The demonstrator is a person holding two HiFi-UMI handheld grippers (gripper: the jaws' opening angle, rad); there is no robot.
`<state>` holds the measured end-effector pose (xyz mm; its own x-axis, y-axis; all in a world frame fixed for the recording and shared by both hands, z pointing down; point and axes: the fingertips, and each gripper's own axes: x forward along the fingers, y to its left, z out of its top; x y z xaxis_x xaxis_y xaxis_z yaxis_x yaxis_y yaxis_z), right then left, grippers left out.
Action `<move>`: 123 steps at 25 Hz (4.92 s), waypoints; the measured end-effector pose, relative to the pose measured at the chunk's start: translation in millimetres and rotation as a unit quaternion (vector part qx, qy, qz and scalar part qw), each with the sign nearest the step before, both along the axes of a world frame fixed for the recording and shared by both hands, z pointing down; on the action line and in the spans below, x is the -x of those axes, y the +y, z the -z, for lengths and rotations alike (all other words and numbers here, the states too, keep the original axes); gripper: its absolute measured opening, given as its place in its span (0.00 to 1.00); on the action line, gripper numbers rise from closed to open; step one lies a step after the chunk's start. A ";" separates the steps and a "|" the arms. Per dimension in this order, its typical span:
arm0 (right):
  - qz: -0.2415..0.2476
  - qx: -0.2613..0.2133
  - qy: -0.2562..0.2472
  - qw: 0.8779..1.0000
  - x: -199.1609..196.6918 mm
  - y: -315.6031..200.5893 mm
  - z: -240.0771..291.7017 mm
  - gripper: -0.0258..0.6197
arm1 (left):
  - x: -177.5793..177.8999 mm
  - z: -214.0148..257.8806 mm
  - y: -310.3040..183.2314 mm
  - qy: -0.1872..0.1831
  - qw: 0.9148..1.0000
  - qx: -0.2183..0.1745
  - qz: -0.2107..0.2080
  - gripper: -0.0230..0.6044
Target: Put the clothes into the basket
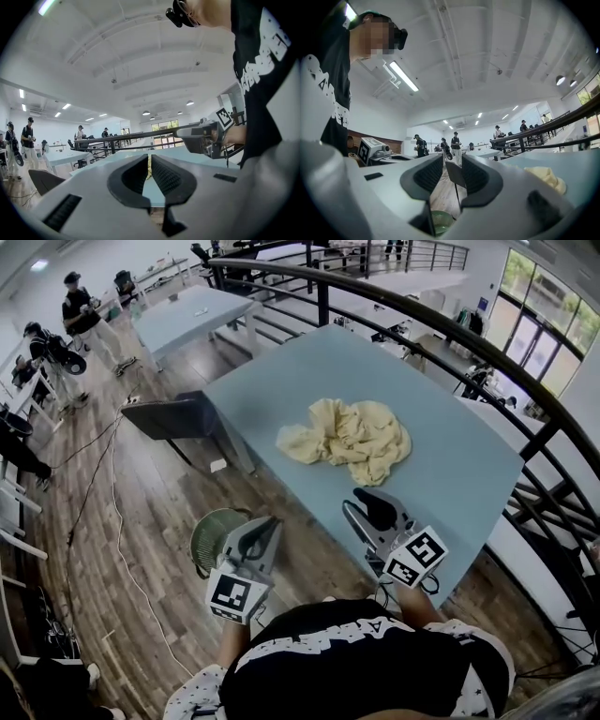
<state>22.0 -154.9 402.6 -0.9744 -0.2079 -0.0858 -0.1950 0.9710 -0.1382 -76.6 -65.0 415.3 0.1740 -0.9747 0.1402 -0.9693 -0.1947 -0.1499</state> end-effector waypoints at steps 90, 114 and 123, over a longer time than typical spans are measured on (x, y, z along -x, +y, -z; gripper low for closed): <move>-0.336 0.084 0.214 0.914 -66.9 -221.5 -118.6 0.35 | 65.1 -64.1 -346.7 -0.021 0.961 0.039 -0.272 0.37; -0.306 0.127 0.258 0.907 -54.4 -237.1 -163.4 0.45 | 62.0 -135.6 -376.0 0.013 0.926 0.127 -0.356 0.48; -0.296 0.159 0.288 0.897 -51.4 -237.0 -193.0 0.45 | 42.3 -151.3 -387.4 0.022 0.907 0.144 -0.394 0.48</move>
<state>73.4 -392.0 595.6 -0.5497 -0.6275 0.5514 -0.7910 0.6033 -0.1020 -118.9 -452.4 566.5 0.8133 -0.4684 0.3453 -0.5154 -0.8553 0.0535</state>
